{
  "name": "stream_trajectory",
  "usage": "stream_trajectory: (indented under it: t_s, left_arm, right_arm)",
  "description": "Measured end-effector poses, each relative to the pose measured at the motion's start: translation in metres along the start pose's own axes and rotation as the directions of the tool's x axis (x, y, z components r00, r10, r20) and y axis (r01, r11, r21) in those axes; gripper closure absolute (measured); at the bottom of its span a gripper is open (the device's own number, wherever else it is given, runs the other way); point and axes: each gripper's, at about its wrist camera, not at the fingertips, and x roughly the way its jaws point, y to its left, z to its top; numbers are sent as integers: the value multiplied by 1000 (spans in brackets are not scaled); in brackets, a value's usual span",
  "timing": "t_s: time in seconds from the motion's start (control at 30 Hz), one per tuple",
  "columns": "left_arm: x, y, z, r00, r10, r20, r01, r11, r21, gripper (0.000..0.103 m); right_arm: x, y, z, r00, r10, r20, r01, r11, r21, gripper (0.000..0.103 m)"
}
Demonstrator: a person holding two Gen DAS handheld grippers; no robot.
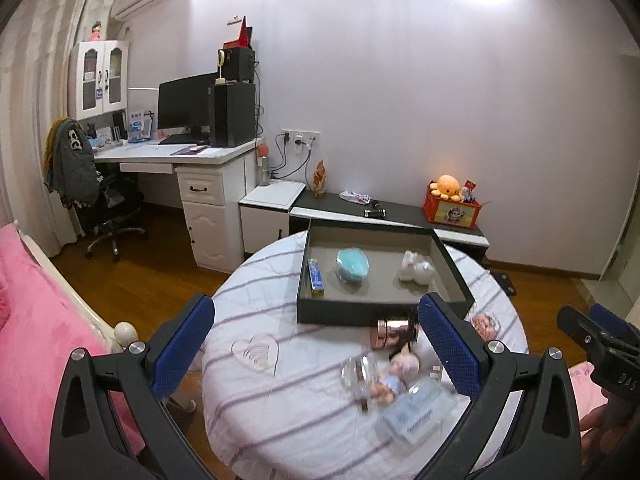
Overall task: Organize rigid objects
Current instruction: 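Release items in the tray and lift both grippers back, then grasp the clear glass bottle with left gripper while right grasps the white charger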
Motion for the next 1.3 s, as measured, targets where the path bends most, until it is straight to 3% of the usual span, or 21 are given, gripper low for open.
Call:
stream_trajectory:
  t_s: [0.3, 0.73, 0.97, 1.3]
  left_arm:
    - [5, -4, -25, 999, 14, -53, -13, 1000, 26, 0]
    - [48, -7, -47, 987, -3, -160, 6, 1000, 20, 0]
    - [96, -11, -75, 961, 6, -277, -1, 1000, 20, 0]
    - [154, -19, -89, 926, -23, -377, 28, 1000, 7, 0]
  right_arm:
    - [1, -13, -23, 999, -11, -49, 12, 1000, 25, 0]
    - [30, -18, -37, 991, -22, -130, 24, 1000, 16, 0]
    - [64, -22, -54, 974, -14, -228, 19, 1000, 19, 0]
    - [109, -25, -70, 944, -3, -329, 14, 999, 32, 0]
